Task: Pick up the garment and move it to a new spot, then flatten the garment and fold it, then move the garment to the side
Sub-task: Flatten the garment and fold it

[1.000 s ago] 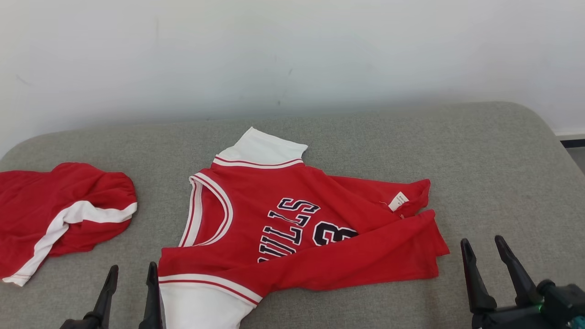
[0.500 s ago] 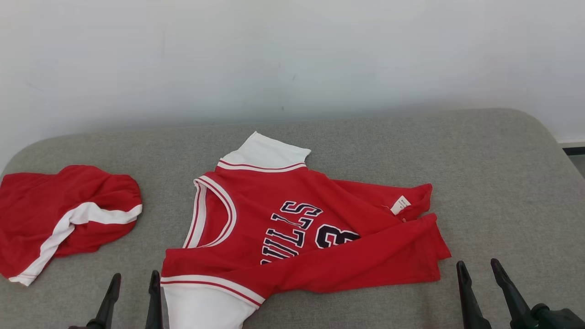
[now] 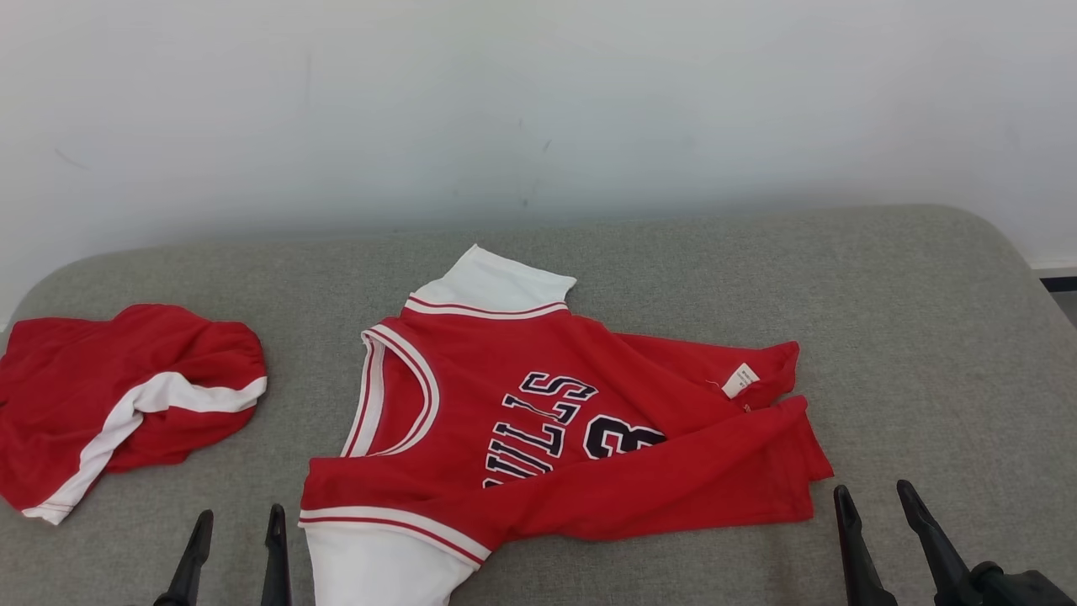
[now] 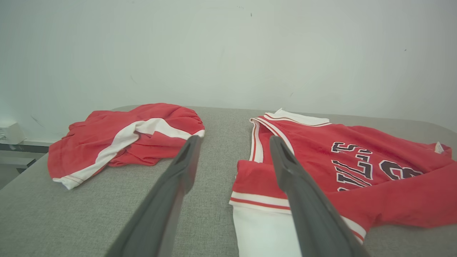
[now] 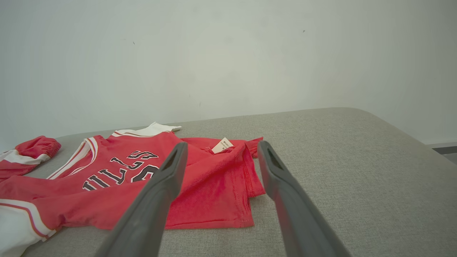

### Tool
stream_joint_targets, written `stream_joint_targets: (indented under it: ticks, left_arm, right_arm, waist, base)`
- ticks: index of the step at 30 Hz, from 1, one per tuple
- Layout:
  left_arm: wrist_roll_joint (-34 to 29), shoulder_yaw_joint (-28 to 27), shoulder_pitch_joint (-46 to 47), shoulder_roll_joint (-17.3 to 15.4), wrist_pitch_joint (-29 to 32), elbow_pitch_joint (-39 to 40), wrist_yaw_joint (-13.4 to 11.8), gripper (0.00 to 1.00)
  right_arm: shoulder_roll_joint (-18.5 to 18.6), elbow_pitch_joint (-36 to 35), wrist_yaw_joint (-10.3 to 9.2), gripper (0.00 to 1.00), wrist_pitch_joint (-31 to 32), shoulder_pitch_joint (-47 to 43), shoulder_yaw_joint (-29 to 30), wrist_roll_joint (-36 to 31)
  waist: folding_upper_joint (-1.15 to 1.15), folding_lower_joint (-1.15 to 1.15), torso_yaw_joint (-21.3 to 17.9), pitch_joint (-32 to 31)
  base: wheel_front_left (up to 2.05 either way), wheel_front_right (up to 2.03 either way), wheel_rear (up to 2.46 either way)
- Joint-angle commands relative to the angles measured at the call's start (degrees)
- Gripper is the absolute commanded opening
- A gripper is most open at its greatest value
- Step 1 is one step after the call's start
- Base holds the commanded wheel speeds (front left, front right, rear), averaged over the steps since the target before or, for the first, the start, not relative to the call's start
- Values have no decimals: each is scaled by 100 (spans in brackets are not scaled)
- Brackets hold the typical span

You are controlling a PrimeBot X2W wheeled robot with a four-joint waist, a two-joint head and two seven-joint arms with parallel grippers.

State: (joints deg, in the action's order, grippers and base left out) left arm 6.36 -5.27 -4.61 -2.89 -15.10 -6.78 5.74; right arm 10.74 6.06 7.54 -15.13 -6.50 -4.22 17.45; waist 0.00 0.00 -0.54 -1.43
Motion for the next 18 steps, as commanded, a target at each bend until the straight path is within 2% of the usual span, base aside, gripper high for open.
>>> stream_joint_targets:
  ticks: [1,11,18]
  left_arm:
    - [-41,-25,-18,0,-6,11,-7,100]
    - [-42,-51,-42,0,-6,-27,10,100]
    - [-11,186,-122,0,-5,-581,75,100]
  right_arm:
    - [-14,9,-12,100,0,-35,-6,-30]
    - [-3,89,-12,100,0,-33,-15,-13]
    - [54,839,-12,100,129,310,38,76]
  waist:
    - [0,0,0,-5]
    - [0,0,27,-26]
    - [0,0,7,92]
  base:
    - [0,0,0]
    - [0,0,0]
    - [0,0,0]
